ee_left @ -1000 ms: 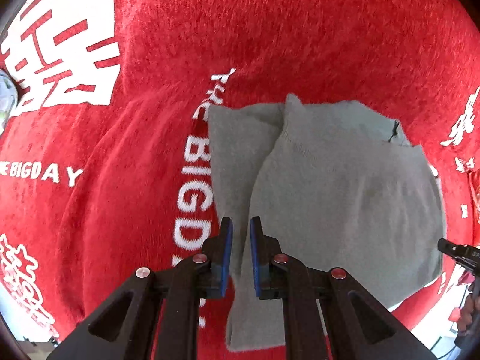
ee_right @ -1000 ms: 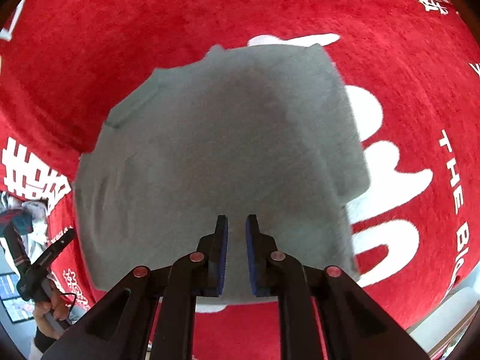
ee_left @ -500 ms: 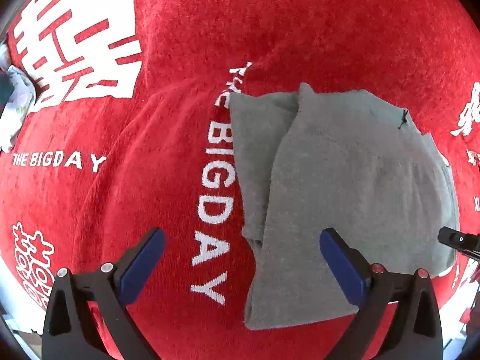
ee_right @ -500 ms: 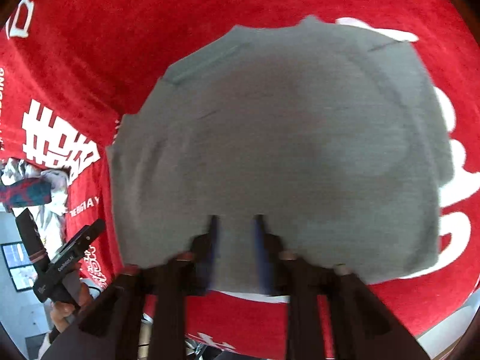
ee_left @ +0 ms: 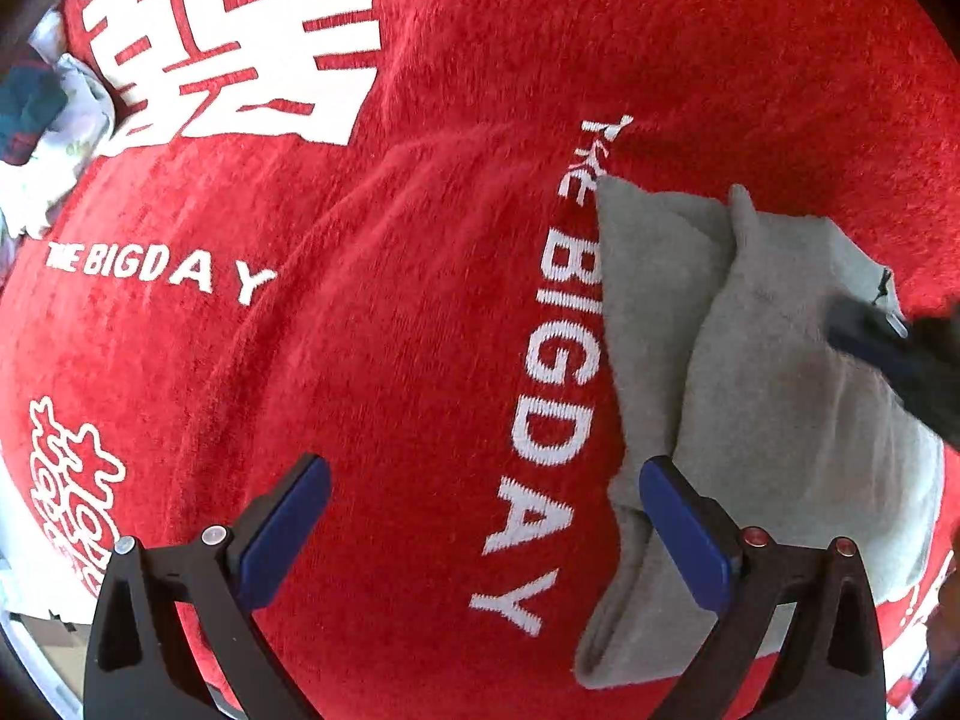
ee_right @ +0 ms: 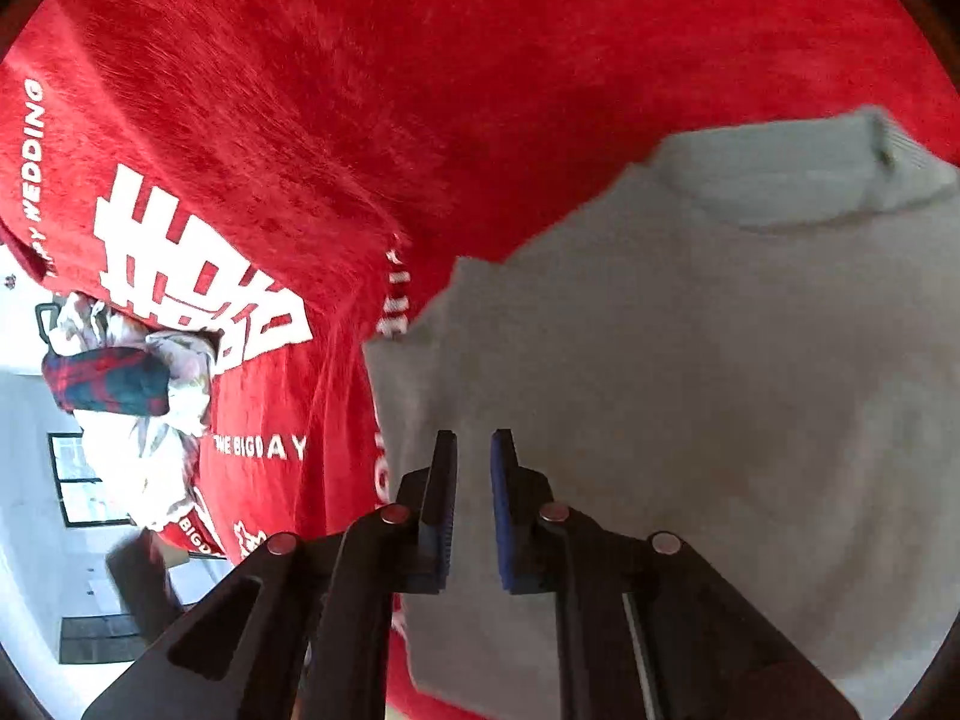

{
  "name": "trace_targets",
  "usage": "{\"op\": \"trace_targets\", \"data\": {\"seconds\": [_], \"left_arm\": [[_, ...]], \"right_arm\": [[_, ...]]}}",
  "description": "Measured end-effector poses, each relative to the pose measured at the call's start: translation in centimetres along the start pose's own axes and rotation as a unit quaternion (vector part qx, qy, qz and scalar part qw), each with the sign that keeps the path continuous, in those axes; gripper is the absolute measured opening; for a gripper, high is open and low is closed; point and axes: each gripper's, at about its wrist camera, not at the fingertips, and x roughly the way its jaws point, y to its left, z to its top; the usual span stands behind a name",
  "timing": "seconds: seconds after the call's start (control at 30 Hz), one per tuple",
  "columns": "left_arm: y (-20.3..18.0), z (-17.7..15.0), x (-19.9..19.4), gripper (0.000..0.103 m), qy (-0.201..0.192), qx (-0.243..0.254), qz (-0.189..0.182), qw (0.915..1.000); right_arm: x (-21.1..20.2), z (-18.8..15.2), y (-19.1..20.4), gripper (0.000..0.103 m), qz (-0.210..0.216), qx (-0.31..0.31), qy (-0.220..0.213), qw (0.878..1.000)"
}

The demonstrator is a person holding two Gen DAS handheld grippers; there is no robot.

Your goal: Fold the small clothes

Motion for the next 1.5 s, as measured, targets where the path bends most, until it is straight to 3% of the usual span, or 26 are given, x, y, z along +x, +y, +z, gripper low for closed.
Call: {"op": "trace_targets", "data": {"seconds": [0.2, 0.43, 0.67, 0.9, 0.97, 1.03, 1.07, 1.37, 1.5], "left_arm": [[1.5, -0.6, 0.2, 0.103, -0.011, -0.001, 0.014, 0.9998], [2.4, -0.4, 1.0, 0.103, 0.005, -0.015, 0.001, 0.9999], [1.7, 0.1, 0.8, 0.103, 0.007, -0.003, -0.002, 1.0000], [0.8, 0.4, 0.9, 0.103, 0.015, 0.003, -0.007, 0.9999], [0.5, 0.3, 1.0, 0.103, 0.018, 0.008, -0.007, 0.9998], [0.0, 0.2, 1.1, 0.103, 0.021, 0.014, -0.004, 0.9997], [-0.1, 0.1, 1.1, 0.103, 0.023, 0.016, -0.002, 0.9996], [-1.4, -0.6, 1.5, 0.103, 0.033, 0.038, 0.012, 0.9987], [-1.0, -0.7, 2.2, 0.103, 0.052, 0.035, 0.001, 0.9980]], "right_arm": [[4.4, 0.7, 2.2, 0.012, -0.037, -0.043, 0.015, 0.998], [4.8, -0.4, 5.1, 0.012, -0.052, -0.116, 0.041, 0.991], [1.2, -2.2, 3.0, 0.013, -0.023, -0.059, 0.032, 0.997], [-1.8, -6.7, -2.7, 0.013, -0.010, 0.019, 0.067, 0.998], [-2.7, -8.2, -4.6, 0.021, -0.005, 0.050, 0.072, 0.996], [-3.6, -9.7, -6.0, 0.058, 0.001, 0.074, 0.071, 0.995], [-4.0, -10.2, -6.5, 0.061, 0.004, 0.079, 0.070, 0.994], [-5.6, -14.1, -9.2, 0.061, 0.009, 0.126, 0.070, 0.990], [-5.5, -15.6, -10.1, 0.061, 0.009, 0.149, 0.068, 0.986]]}}
